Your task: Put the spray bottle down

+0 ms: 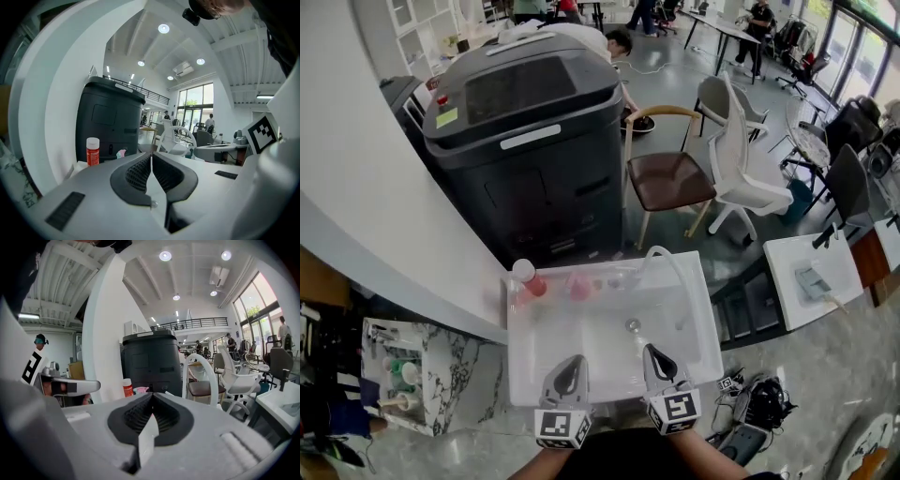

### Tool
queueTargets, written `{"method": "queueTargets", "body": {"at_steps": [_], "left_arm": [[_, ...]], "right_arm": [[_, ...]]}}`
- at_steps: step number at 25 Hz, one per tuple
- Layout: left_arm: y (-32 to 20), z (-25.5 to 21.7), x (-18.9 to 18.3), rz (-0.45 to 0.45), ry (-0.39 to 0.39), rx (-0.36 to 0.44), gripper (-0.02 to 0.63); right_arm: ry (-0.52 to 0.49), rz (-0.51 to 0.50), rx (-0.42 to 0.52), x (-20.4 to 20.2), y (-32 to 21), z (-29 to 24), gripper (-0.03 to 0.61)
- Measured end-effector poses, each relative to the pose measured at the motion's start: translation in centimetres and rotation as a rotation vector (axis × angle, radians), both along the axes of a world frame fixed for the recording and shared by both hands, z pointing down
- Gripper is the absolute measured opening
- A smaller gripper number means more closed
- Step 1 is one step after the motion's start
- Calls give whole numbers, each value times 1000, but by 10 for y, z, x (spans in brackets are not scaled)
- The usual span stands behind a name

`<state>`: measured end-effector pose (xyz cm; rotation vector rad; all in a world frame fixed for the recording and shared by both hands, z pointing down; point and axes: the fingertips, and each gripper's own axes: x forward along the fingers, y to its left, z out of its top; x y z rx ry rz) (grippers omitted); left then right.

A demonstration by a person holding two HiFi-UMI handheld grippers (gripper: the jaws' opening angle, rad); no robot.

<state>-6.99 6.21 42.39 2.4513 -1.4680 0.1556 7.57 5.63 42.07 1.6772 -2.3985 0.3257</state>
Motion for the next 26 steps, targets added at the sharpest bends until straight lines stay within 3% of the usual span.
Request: {"method": "queueTargets", "body": {"at_steps": [10, 26], "left_arm": [[-6, -19, 1, 10, 4, 38, 28], [-29, -10, 16, 16, -7, 11, 28]], "right_arm": [[7, 24, 9, 2, 8, -7, -3], [7, 2, 13, 6, -24, -9, -3]]}}
